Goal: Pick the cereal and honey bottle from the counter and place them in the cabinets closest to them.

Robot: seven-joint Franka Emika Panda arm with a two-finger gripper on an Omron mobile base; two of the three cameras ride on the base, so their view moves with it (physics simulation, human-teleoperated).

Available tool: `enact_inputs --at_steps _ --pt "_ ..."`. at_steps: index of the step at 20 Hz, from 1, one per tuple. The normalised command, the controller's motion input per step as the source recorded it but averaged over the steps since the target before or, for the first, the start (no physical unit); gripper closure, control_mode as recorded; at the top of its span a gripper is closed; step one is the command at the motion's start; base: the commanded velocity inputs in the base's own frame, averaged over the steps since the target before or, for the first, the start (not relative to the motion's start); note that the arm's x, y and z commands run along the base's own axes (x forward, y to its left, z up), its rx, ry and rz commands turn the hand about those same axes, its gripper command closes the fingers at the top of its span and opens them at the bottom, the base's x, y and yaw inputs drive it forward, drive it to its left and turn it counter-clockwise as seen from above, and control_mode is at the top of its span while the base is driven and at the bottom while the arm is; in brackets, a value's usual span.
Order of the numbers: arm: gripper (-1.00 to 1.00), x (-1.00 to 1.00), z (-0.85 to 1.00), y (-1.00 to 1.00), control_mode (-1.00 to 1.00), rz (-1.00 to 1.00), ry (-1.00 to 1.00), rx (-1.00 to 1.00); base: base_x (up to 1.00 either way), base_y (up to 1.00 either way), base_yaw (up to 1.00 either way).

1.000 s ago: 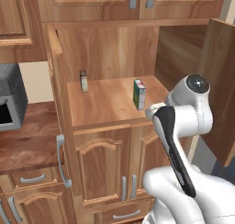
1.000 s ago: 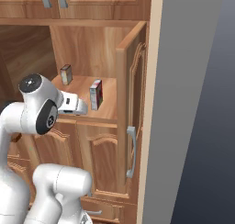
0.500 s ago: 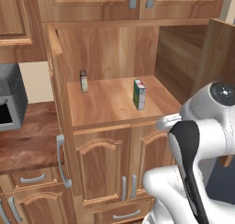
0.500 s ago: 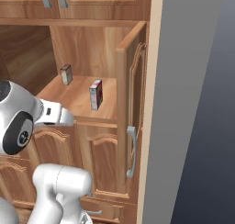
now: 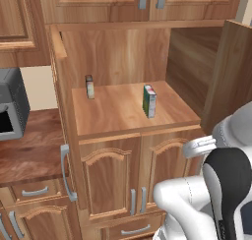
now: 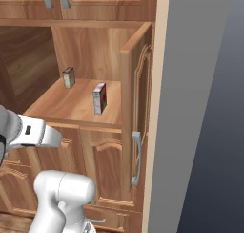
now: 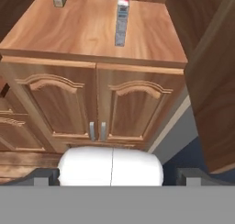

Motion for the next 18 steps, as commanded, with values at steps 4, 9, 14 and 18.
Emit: enact_inputs --at_steps 4,9,14,18 --pt "-1.0 0.0 0.0 0.0 -1.0 0.0 0.0 0.0 0.0 0.0 0.0" --pt "-1.0 0.0 0.0 0.0 -1.0 0.0 0.0 0.0 0.0 0.0 0.0" --pt "-1.0 -0.04 0.0 0.0 1.0 0.0 0.0 0.0 -0.06 0.0 0.0" --pt "-1.0 0.0 0.0 0.0 1.0 0.0 0.0 0.0 -0.44 0.0 0.0"
